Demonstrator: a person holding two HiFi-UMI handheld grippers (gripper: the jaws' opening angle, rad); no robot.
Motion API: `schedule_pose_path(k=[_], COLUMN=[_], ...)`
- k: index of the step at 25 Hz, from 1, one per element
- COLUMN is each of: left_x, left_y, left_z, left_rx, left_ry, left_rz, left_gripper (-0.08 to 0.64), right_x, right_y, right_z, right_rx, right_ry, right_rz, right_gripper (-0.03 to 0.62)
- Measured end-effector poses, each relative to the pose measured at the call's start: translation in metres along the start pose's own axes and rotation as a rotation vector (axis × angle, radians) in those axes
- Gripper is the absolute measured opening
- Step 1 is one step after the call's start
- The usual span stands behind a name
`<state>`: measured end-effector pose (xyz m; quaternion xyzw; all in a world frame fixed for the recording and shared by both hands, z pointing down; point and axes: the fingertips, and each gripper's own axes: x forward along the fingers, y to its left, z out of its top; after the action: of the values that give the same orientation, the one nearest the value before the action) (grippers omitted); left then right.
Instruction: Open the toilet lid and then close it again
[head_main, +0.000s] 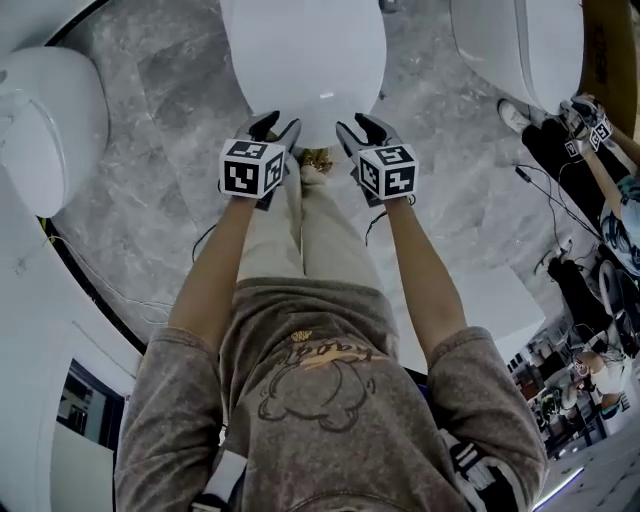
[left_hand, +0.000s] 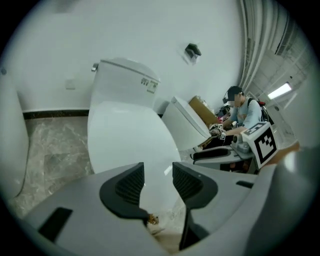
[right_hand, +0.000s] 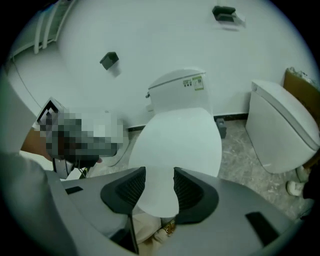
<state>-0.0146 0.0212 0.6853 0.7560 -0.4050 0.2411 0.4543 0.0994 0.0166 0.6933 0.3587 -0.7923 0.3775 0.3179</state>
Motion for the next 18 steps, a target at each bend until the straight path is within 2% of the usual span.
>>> schedule_pose_path(k=[3,5,9,14,18], left_x=[-0.052,-0.091,-0.166,-0.234,-0.272], left_y=[-0.028,-0.051,-0.094,-0.133,-0.155], left_z=[0.060,0.100,0.168,0.204,0.215], left_rx=[0.036,0.070,0.181,0.278,0.322], left_ry=[-0.103,-0.183,-0.321,-0.422,-0.479], left_rz=[0.009,0.003,-0.003,-0.033,-0.054], left_gripper=[0.170,0.170,0.170,0.170,0.176], right_x=[-0.055,-0.097,-0.175,-0.251,-0.293], right_y=[0.012,0.020,0.043,0.075,0.107], right_z=[0.045,0.084,0.159,0.211,0.224], right_rx=[-0.019,-0.042,-0.067,-0.114,-0.153], right_ry=[-0.084,-0.176,-0.369,-0.530,-0.600], right_rz=[-0.017,-0.039,-0.045,-0.028,0.005], right_gripper=[0.193,0.193,0.193,0.193,0.193])
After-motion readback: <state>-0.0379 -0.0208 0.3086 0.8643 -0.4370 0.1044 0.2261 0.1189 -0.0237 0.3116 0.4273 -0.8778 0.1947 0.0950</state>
